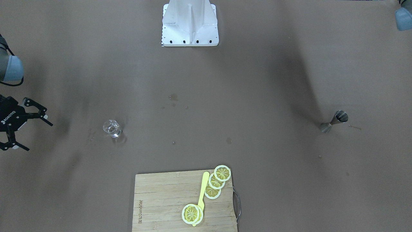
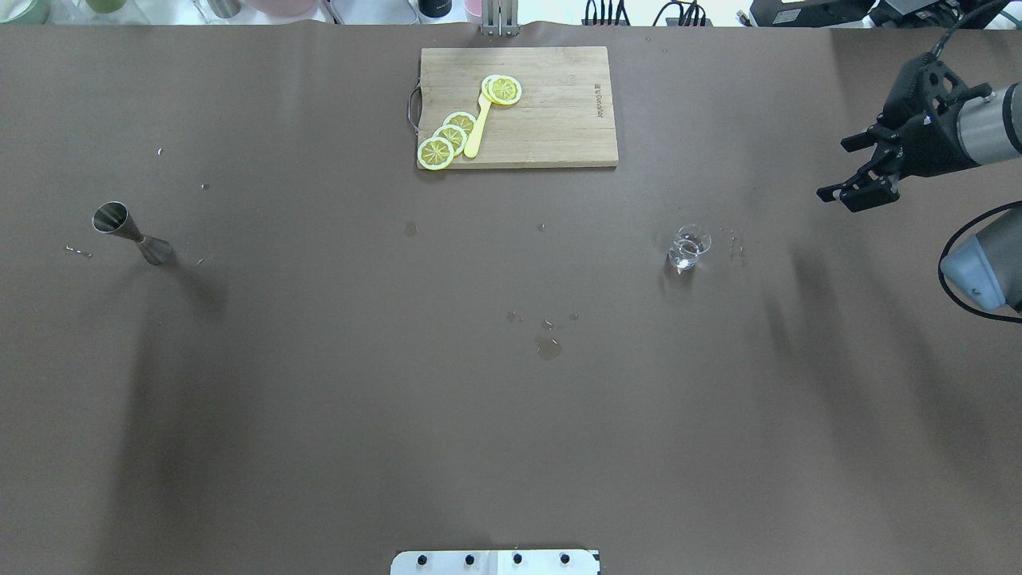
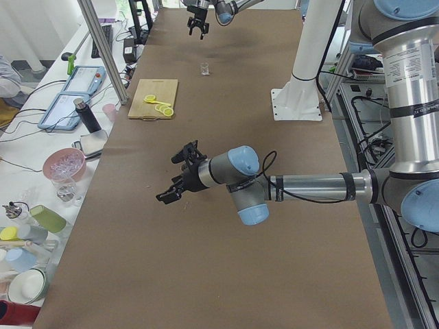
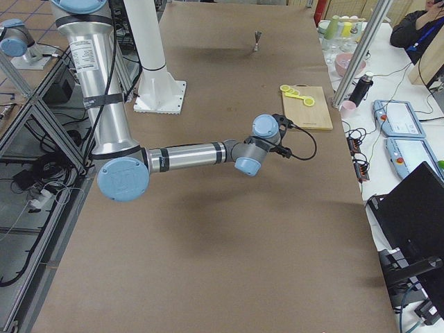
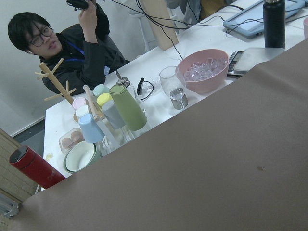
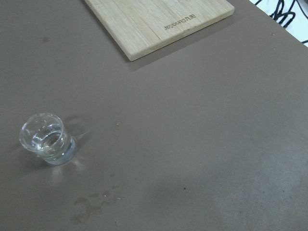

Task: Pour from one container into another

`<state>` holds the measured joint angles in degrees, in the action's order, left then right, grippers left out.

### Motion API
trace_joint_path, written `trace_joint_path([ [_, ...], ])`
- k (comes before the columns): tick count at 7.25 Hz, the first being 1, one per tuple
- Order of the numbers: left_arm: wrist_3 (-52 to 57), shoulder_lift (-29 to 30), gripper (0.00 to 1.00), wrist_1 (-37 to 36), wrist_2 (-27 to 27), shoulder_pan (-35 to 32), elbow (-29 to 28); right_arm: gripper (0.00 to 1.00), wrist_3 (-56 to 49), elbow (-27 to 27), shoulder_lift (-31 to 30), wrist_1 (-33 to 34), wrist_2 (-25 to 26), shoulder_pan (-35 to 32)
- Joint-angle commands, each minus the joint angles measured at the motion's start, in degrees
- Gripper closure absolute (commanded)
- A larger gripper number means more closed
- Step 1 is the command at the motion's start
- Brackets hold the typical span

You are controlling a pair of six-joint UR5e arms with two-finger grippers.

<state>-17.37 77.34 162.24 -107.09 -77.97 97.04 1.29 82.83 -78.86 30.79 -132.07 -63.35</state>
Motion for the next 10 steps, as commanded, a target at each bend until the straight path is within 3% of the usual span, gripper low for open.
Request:
trace_joint_path([
  [1,-5.0,0.0,0.01,5.0,13.6,13.3,0.4,0.00,-1.2,-1.8,0.0,-6.2,-0.8,1.9],
  [2,-12.4,-1.3,0.01,7.9,25.6,23.1,1.0,0.00,-6.8,-4.0,0.4,-9.5,-1.4,2.4],
  [4,-15.2,-5.4,0.01,9.3,38.4,32.9,3.1,0.00,-9.2,-6.4,1.9,-10.4,-4.4,2.6],
  [8,-21.6,-7.6,0.01,11.0,46.0,38.6,4.8,0.00,-9.8,-13.6,7.6,-16.3,-6.4,3.9],
  [10,-25.6,-7.5,0.01,9.3,45.8,40.4,4.6,0.00,-17.3,-16.3,9.0,-19.5,-5.9,5.0],
])
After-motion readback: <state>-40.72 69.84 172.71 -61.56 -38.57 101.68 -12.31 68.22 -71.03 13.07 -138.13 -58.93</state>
